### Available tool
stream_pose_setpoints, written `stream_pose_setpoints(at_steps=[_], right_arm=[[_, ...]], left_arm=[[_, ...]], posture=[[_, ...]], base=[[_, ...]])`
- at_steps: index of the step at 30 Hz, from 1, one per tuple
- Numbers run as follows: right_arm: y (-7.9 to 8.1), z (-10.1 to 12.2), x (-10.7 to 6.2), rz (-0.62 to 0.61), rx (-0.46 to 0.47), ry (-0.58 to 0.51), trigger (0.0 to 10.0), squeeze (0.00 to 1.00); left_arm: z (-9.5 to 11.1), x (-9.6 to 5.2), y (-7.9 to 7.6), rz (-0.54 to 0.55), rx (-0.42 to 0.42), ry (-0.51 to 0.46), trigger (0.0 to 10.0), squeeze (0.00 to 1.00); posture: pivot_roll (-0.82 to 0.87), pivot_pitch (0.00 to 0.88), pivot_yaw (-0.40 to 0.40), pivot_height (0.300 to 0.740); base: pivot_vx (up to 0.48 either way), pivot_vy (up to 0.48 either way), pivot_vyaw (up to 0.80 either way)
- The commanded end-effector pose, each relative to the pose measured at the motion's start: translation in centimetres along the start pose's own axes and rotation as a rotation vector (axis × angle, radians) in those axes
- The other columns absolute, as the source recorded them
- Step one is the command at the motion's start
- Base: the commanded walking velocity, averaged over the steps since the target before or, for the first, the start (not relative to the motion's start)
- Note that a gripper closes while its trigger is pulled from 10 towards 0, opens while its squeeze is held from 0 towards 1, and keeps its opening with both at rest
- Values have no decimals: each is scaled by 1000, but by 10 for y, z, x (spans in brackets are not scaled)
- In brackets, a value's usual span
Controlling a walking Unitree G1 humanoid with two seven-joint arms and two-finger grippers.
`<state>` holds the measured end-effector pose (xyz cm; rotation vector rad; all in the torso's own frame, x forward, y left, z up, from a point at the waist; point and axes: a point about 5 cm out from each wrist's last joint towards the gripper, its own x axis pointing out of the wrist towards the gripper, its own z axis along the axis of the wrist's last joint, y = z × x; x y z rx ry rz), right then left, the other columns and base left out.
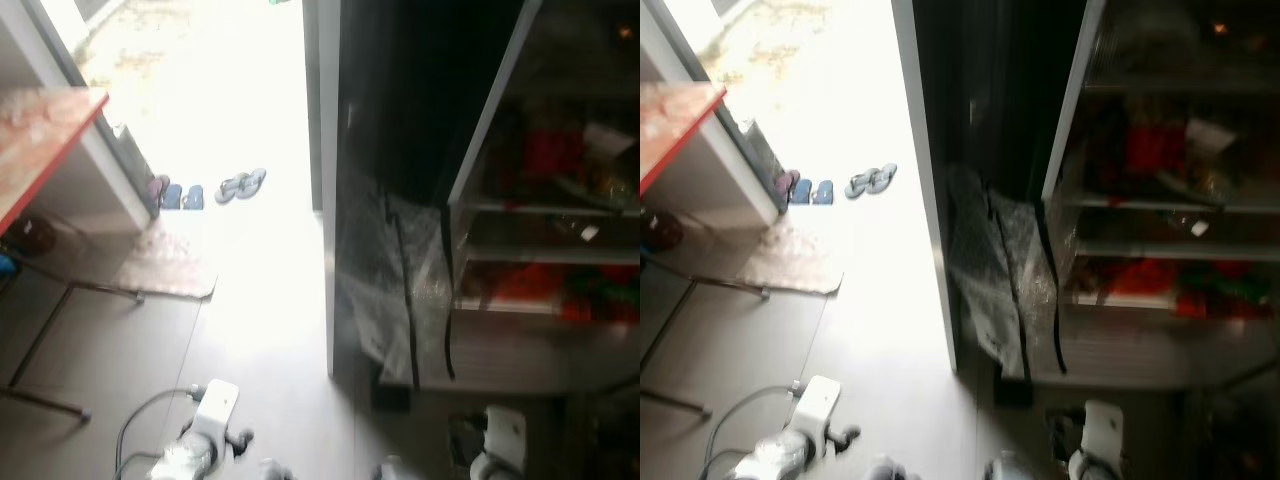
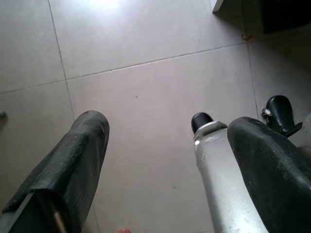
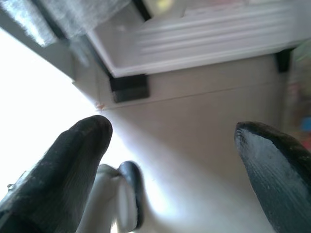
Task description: Restocking fridge
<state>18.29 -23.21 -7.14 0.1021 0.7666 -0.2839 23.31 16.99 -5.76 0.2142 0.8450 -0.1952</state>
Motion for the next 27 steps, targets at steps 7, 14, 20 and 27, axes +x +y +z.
stream_pose_setpoints(at_steps=[7,14,20,27], right_arm=[[-3,8,3,-17,11,13,10000,0],[2,16,6,-12,33,-7,10000,0],[8,24,9,-10,61,-37,10000,0],[10,23,8,-19,88,-39,10000,0]], left_arm=[[2,1,1,17,-20,13,10000,0],[5,1,4,28,-36,9,10000,0],[8,1,7,28,-22,4,10000,0],[8,1,7,21,9,6,10000,0]], posture=[[-67,62,-26,697],[-54,63,-20,697],[-52,60,3,697],[-45,38,17,697]], base=[[0,0,0],[0,254,0],[0,339,0],[0,323,0]])
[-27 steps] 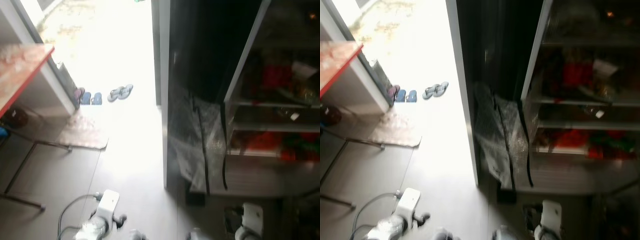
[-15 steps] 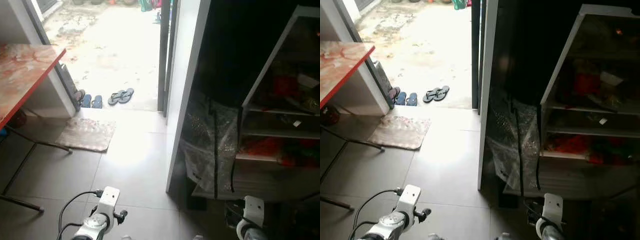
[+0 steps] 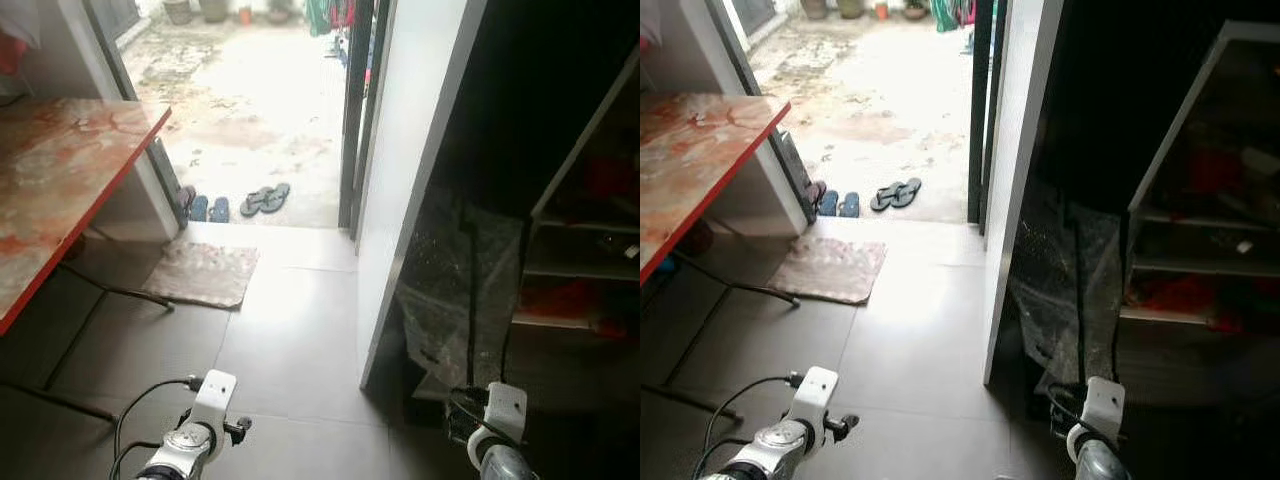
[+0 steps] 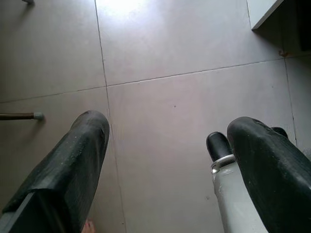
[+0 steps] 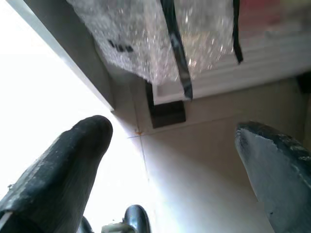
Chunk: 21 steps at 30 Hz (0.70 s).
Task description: Restocking fridge
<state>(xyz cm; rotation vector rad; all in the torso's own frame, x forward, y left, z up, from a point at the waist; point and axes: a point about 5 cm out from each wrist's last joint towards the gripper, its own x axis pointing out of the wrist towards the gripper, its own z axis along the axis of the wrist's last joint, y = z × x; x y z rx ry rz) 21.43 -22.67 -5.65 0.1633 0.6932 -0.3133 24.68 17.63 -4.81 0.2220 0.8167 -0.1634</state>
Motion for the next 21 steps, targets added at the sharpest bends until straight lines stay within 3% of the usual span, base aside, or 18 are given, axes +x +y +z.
stream_pose_setpoints(at_steps=[1,7,21], right_arm=[[-5,-8,-2,-21,12,23,10000,0],[-9,-13,-5,-60,34,35,10000,0],[-10,-24,-9,-78,53,54,10000,0]], left_arm=[[-6,0,-3,-14,14,31,10000,0],[-14,-2,-3,-18,29,48,10000,0],[-27,-5,2,-11,54,80,10000,0]], posture=[[-45,38,17,697],[-41,21,28,697],[-44,0,56,697]], base=[[0,330,0],[0,55,0],[0,0,-780]])
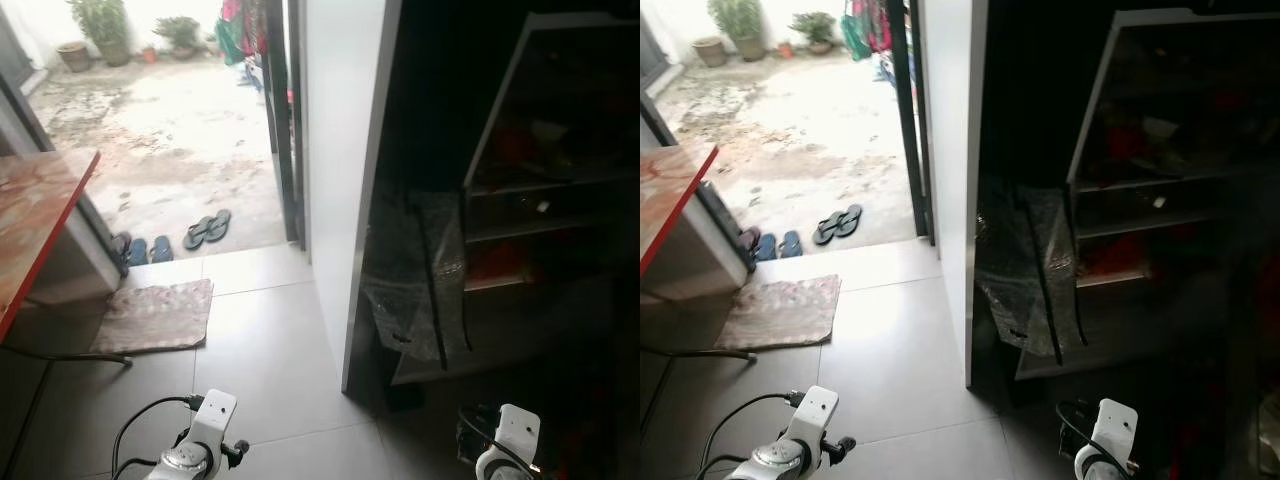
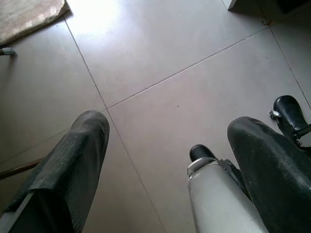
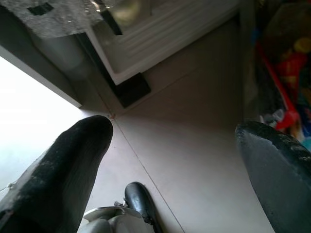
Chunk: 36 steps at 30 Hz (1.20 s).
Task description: Restocking fridge
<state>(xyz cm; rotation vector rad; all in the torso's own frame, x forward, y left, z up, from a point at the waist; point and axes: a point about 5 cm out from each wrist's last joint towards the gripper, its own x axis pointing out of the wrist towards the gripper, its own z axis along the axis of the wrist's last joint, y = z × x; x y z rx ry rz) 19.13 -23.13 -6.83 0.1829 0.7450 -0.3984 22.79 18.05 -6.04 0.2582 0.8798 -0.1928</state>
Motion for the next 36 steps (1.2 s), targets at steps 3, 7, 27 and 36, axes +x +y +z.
stream_pose_setpoints(at_steps=[3,7,27,36], right_arm=[[2,-3,-1,-7,14,3,10000,0],[0,-3,-1,-8,9,6,10000,0],[16,-17,-4,139,-247,90,10000,0],[8,-17,-3,119,-252,110,10000,0]], left_arm=[[-6,-1,5,9,20,22,10000,0],[-8,-2,5,10,21,32,10000,0],[-14,-3,6,21,22,46,10000,0],[-6,-2,6,26,4,22,10000,0]], posture=[[-56,0,63,697],[-57,0,56,697],[-47,0,62,697],[-22,52,48,697]], base=[[0,0,-788],[0,0,-788],[0,0,-118],[0,397,0]])
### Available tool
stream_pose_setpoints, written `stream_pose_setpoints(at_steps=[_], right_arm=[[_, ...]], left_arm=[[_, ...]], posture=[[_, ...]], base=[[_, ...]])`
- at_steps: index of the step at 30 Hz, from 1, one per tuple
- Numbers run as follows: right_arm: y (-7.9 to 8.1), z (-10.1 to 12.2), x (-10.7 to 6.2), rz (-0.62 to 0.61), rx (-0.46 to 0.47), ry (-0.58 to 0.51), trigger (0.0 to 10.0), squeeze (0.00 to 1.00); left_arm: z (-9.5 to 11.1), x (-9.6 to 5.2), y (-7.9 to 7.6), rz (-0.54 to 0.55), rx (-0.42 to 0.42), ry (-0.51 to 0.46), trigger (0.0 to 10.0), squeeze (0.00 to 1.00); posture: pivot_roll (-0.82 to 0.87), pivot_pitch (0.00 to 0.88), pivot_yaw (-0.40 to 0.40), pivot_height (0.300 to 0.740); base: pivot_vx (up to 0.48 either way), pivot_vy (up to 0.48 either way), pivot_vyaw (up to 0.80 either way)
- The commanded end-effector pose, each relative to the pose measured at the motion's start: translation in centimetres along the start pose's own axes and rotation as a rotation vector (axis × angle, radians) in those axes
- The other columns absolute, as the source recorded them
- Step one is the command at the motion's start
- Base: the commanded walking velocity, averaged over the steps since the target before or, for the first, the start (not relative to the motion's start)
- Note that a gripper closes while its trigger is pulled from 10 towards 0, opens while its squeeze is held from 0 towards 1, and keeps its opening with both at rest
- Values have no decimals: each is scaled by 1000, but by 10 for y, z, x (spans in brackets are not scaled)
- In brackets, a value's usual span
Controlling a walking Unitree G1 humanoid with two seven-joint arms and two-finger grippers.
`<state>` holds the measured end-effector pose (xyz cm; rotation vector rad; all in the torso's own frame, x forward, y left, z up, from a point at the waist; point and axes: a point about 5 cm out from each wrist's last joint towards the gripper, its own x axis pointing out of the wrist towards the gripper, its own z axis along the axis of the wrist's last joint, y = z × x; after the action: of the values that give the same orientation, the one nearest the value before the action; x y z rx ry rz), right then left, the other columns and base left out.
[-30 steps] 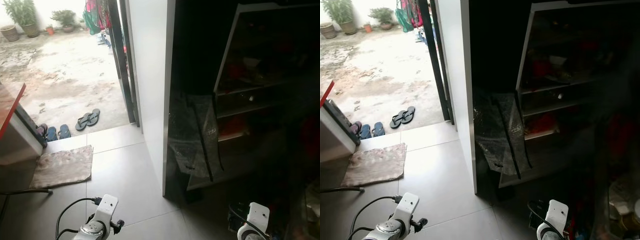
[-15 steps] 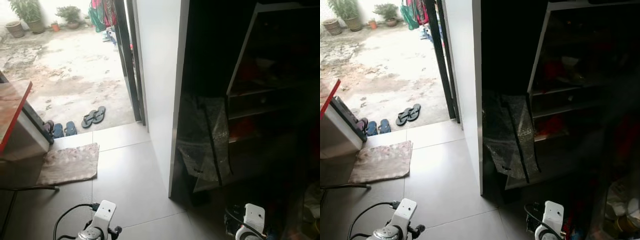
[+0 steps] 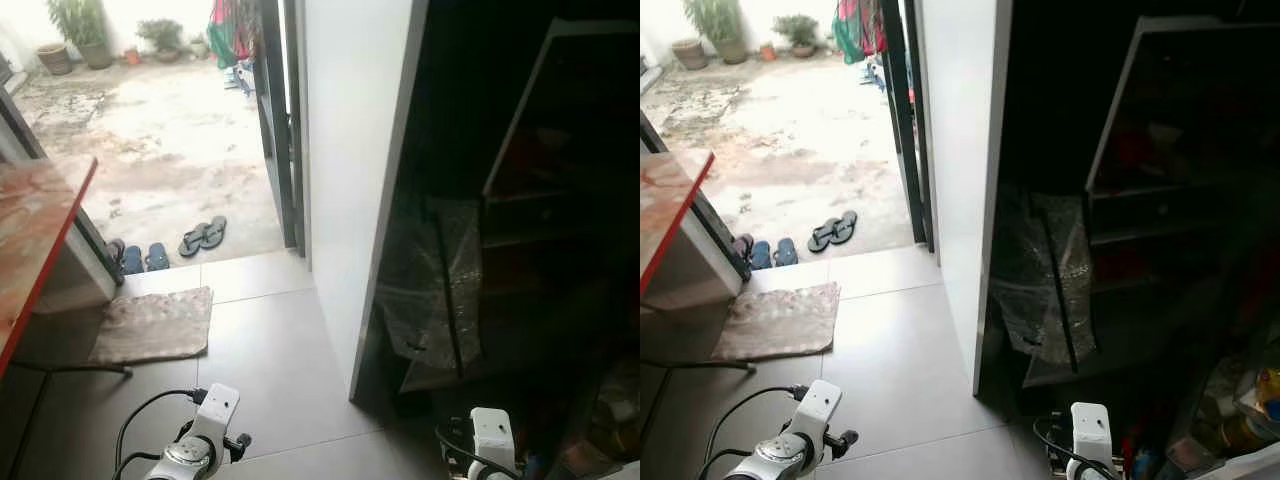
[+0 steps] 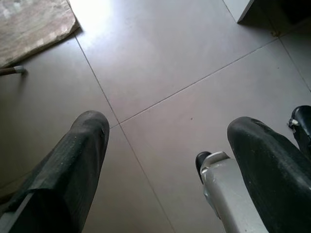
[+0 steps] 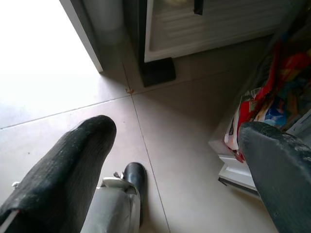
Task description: Restocking fridge
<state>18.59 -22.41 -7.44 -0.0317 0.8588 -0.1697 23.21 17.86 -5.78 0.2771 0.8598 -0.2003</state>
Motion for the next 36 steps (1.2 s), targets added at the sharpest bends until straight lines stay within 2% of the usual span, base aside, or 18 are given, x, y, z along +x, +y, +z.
stream_pose_setpoints(at_steps=[1,5,9,13,21,22,26,28,33,35,36], right_arm=[[5,-5,-1,4,56,24,10000,0],[6,-4,0,-6,113,24,10000,0],[8,-4,0,-6,120,24,10000,0],[0,-2,0,-52,196,7,10000,0],[-14,2,-1,-144,254,-30,10000,0],[-20,5,-1,-185,266,-43,10000,0],[-20,18,1,-238,301,-92,10000,0],[-26,32,1,-305,301,-167,10000,0],[-37,52,-1,-396,298,-264,10000,0],[-47,68,-4,-487,316,-344,10000,0],[-47,68,-4,-487,316,-344,10000,0]], left_arm=[[-11,-2,7,21,-16,39,10000,0],[-10,-2,8,21,2,41,10000,0],[-8,-2,10,24,-7,36,10000,0],[-4,-2,12,28,-6,25,10000,0],[-6,-2,13,26,0,28,10000,0],[-7,-3,13,26,0,30,10000,0],[-8,-3,13,27,1,33,10000,0],[-9,-3,12,26,1,35,10000,0],[-9,-3,11,25,3,35,10000,0],[-8,-3,11,28,5,33,10000,0],[-8,-3,11,28,5,33,10000,0]], posture=[[-22,52,48,697],[-20,70,53,697],[-15,81,56,697],[-15,87,59,697],[-19,94,66,697],[-18,95,69,697],[-18,94,73,697],[-19,93,74,697],[-20,91,75,697],[-16,90,77,697],[-16,90,77,697]], base=[[0,345,0],[0,86,-519],[0,0,-800],[0,0,-800],[0,0,-800],[0,0,-800],[0,0,-800],[0,0,0],[0,0,0],[0,0,0],[0,0,0]])
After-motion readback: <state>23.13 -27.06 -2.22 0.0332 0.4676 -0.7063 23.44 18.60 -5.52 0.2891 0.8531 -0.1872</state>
